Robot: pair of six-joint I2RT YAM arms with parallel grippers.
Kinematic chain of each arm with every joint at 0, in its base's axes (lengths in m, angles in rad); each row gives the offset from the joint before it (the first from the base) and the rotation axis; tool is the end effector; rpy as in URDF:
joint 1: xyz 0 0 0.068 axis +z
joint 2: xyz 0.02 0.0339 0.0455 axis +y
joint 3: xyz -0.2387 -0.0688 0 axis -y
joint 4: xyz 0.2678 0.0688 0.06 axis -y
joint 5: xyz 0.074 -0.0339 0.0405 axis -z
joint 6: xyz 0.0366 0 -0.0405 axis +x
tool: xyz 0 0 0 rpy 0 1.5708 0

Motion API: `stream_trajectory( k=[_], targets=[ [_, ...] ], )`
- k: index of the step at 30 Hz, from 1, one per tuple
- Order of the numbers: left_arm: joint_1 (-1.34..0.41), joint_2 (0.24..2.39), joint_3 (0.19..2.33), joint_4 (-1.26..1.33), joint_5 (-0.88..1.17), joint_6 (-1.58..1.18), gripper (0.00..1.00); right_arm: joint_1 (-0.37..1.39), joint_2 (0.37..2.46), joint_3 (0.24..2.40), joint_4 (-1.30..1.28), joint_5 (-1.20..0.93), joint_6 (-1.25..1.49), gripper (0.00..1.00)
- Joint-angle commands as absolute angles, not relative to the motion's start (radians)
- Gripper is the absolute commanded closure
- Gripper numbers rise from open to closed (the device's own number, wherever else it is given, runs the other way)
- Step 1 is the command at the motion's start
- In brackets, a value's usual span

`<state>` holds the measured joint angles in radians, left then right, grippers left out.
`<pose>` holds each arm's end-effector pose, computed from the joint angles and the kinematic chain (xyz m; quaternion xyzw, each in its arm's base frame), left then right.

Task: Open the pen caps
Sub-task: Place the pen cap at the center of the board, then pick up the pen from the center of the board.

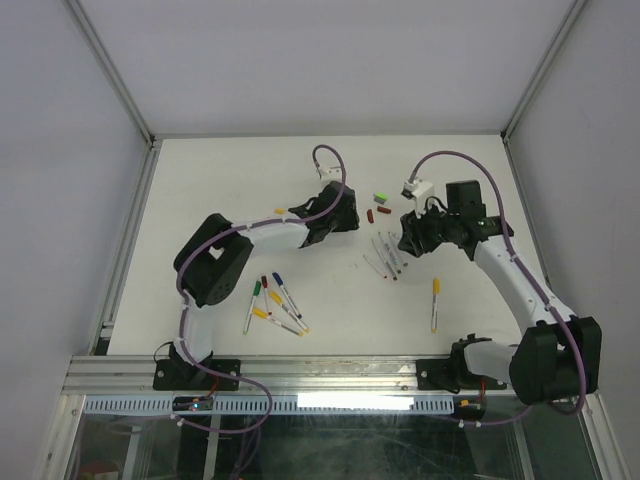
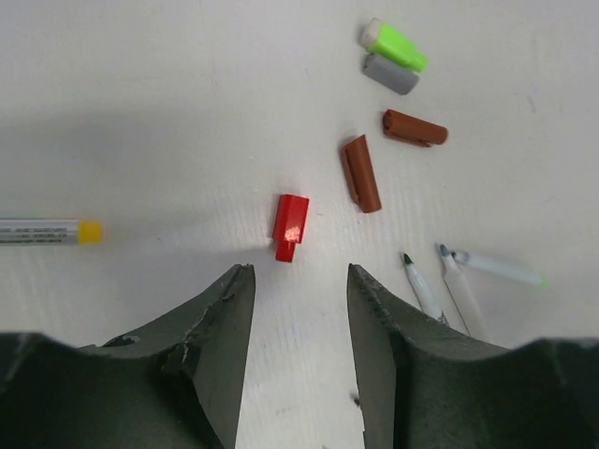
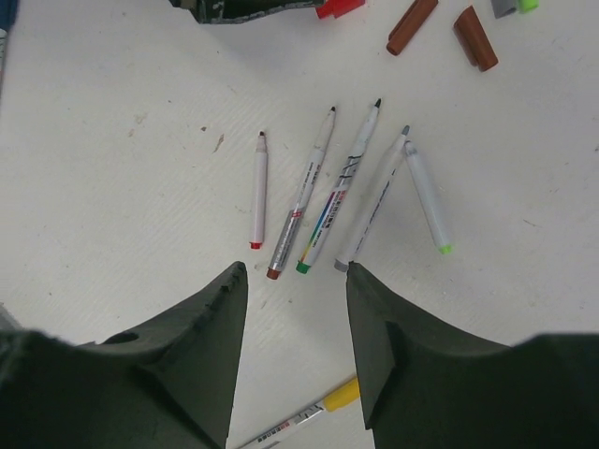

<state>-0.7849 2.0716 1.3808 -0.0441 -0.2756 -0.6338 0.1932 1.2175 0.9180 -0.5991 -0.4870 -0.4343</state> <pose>0.3327 -0.3183 0.1253 0.0127 0.9069 -0.1666 0.3868 0.2688 0.0700 0.2326 -0.3584 0.8469 0.1875 0.3451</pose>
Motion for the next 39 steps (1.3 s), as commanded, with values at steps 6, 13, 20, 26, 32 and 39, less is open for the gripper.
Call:
stream_trajectory(
  k=[6,13,20,26,32,39],
  targets=[
    [-0.782,1.633,1.052,0.217,-0.085,-0.494,0.48,0.13,1.075,0.91,-0.609,-0.687,-0.504,0.51],
    [-0.777,1.336,0.693,0.348,0.004,-0.471,0.32,0.089,0.912,0.857,-0.579,-0.719,-0.549,0.42],
    [-0.766,1.126,0.491,0.425,0.008,-0.435,0.01,0.09,0.944,0.806,-0.703,-0.748,-0.684,0.22],
    [-0.751,1.041,0.388,0.477,0.001,-0.385,0.01,0.09,1.023,0.812,-0.804,-0.658,-0.73,0.22],
    [-0.746,1.013,0.409,0.421,0.008,-0.356,0.01,0.09,1.036,0.751,-0.802,-0.456,-0.765,0.22],
    [-0.746,1.035,0.461,0.316,-0.024,-0.297,0.01,0.089,1.034,0.688,-0.797,-0.337,-0.774,0.21]
  ],
)
